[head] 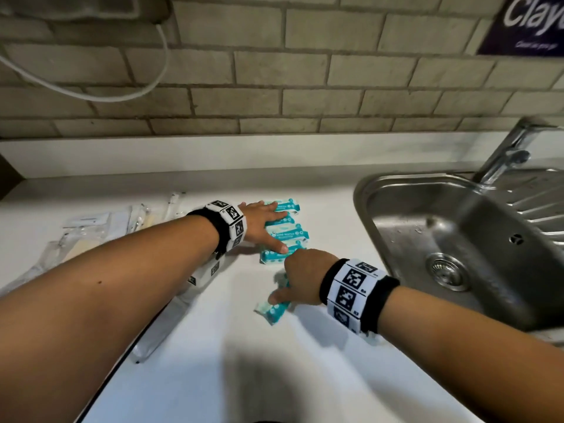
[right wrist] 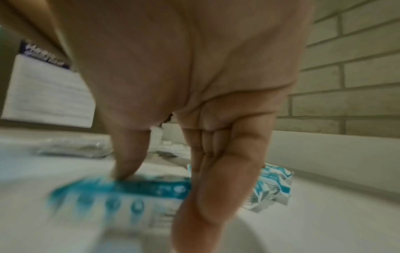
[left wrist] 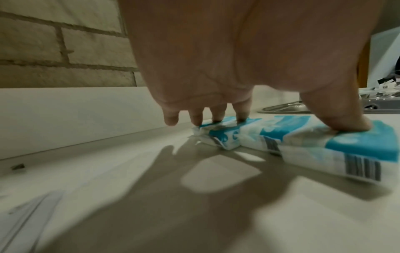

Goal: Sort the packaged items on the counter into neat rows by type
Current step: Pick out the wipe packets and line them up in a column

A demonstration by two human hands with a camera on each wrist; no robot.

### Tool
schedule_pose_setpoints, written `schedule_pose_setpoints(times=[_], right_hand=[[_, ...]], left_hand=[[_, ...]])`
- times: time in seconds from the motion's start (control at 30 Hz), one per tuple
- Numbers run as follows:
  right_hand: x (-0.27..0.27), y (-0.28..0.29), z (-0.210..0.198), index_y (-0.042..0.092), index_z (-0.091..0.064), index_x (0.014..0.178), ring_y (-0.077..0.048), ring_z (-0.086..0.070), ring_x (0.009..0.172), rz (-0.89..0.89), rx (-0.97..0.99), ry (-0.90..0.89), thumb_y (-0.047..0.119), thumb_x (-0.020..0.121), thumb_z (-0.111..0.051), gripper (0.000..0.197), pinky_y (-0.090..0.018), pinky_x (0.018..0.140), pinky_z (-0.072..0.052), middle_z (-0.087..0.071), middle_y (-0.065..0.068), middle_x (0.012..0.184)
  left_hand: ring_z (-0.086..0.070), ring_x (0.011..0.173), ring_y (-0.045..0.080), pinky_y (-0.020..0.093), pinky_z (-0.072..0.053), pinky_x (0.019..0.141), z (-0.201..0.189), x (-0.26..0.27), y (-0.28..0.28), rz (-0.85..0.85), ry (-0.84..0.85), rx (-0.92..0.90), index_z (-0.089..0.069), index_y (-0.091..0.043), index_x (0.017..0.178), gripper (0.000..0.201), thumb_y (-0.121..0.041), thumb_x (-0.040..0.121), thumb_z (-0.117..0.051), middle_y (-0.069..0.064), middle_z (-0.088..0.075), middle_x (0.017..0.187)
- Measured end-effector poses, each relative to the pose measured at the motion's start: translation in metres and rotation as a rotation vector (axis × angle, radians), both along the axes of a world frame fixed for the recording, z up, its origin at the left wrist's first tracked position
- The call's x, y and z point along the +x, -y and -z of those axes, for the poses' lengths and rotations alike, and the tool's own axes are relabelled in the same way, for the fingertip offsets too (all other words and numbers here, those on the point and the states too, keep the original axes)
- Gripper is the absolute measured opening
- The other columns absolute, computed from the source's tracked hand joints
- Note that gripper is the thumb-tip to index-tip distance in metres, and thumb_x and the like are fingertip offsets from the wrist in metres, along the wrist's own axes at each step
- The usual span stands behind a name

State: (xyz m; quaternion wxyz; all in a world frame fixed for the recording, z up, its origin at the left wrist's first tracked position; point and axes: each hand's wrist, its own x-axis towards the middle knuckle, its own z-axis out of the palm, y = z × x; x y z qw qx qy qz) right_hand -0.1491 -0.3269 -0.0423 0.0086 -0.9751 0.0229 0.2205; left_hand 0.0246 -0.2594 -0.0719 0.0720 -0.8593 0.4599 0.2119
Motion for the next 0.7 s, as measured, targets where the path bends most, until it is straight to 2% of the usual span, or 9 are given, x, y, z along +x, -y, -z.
schedule_pose_setpoints(times=[0.07, 0.13, 0.2, 0.33, 0.43, 0.5, 0.6, 0.7], right_hand=[[0.003, -0.007, 0.004, 0.009, -0.061, 0.103, -0.027, -0.061, 0.094, -0.001, -0.085, 0.017, 0.058, 0.094, -0.040, 0.054, -0.032, 0.073, -0.043, -0.065, -0.008, 0.103], [0.008, -0.008, 0.007, 0.009, -0.060, 0.109, -0.026, -0.062, 0.100, 0.006, -0.134, 0.015, 0.054, 0.098, -0.033, 0.054, -0.033, 0.074, -0.043, -0.065, -0.008, 0.110], [0.012, -0.007, 0.007, 0.008, -0.058, 0.115, -0.026, -0.061, 0.104, 0.022, -0.150, -0.004, 0.052, 0.099, -0.031, 0.053, -0.034, 0.076, -0.043, -0.064, -0.008, 0.115], [0.019, -0.001, 0.005, 0.008, -0.054, 0.123, -0.026, -0.059, 0.109, 0.097, -0.138, -0.033, 0.052, 0.099, -0.034, 0.054, -0.036, 0.085, -0.046, -0.062, -0.007, 0.119], [0.026, 0.006, 0.001, 0.009, -0.058, 0.114, -0.023, -0.060, 0.100, 0.171, -0.125, -0.015, 0.051, 0.098, -0.039, 0.049, -0.034, 0.080, -0.045, -0.062, -0.004, 0.105], [0.032, 0.008, 0.001, 0.011, -0.060, 0.107, -0.022, -0.058, 0.092, 0.224, -0.100, -0.003, 0.051, 0.097, -0.042, 0.045, -0.033, 0.076, -0.044, -0.057, -0.001, 0.093], [0.039, 0.006, 0.003, 0.014, -0.053, 0.090, -0.020, -0.056, 0.085, 0.235, -0.083, -0.004, 0.050, 0.097, -0.043, 0.038, -0.031, 0.074, -0.045, -0.056, -0.001, 0.088], [0.041, 0.009, 0.001, 0.013, -0.052, 0.076, -0.017, -0.057, 0.072, 0.260, -0.032, 0.009, 0.054, 0.092, -0.047, 0.044, -0.030, 0.068, -0.046, -0.060, 0.000, 0.080]], left_hand=[[0.000, 0.150, 0.025, 0.052, 0.000, 0.118, -0.001, 0.001, -0.002, 0.004, 0.005, -0.024, -0.006, -0.040, 0.153, 0.102, -0.084, 0.071, -0.046, -0.005, 0.003, 0.163], [-0.001, 0.150, 0.026, 0.052, -0.001, 0.118, 0.000, 0.000, -0.002, 0.002, 0.004, -0.022, -0.006, -0.040, 0.153, 0.103, -0.086, 0.069, -0.043, -0.005, 0.003, 0.163], [-0.002, 0.150, 0.026, 0.052, -0.002, 0.119, 0.001, -0.001, -0.002, -0.002, 0.001, -0.012, -0.006, -0.039, 0.153, 0.103, -0.086, 0.068, -0.041, -0.004, 0.003, 0.163], [-0.003, 0.150, 0.024, 0.047, -0.005, 0.121, 0.001, -0.004, -0.005, -0.036, -0.025, -0.062, -0.011, -0.037, 0.153, 0.096, -0.079, 0.075, -0.048, -0.004, -0.001, 0.163], [-0.001, 0.151, 0.022, 0.046, -0.005, 0.122, 0.003, -0.007, -0.008, -0.058, -0.063, -0.102, -0.014, -0.036, 0.153, 0.094, -0.075, 0.077, -0.053, -0.004, -0.003, 0.163], [0.000, 0.151, 0.023, 0.046, -0.005, 0.122, 0.002, -0.008, -0.008, -0.050, -0.066, -0.102, -0.015, -0.034, 0.154, 0.092, -0.071, 0.079, -0.053, -0.003, -0.002, 0.163], [-0.002, 0.150, 0.025, 0.043, -0.005, 0.120, 0.001, -0.007, -0.007, -0.043, -0.073, -0.102, -0.016, -0.032, 0.154, 0.089, -0.068, 0.082, -0.054, -0.001, -0.003, 0.163], [-0.009, 0.150, 0.025, 0.043, -0.009, 0.120, 0.000, -0.006, -0.010, -0.064, -0.108, -0.143, -0.024, -0.031, 0.153, 0.085, -0.066, 0.082, -0.057, 0.000, -0.010, 0.163]])
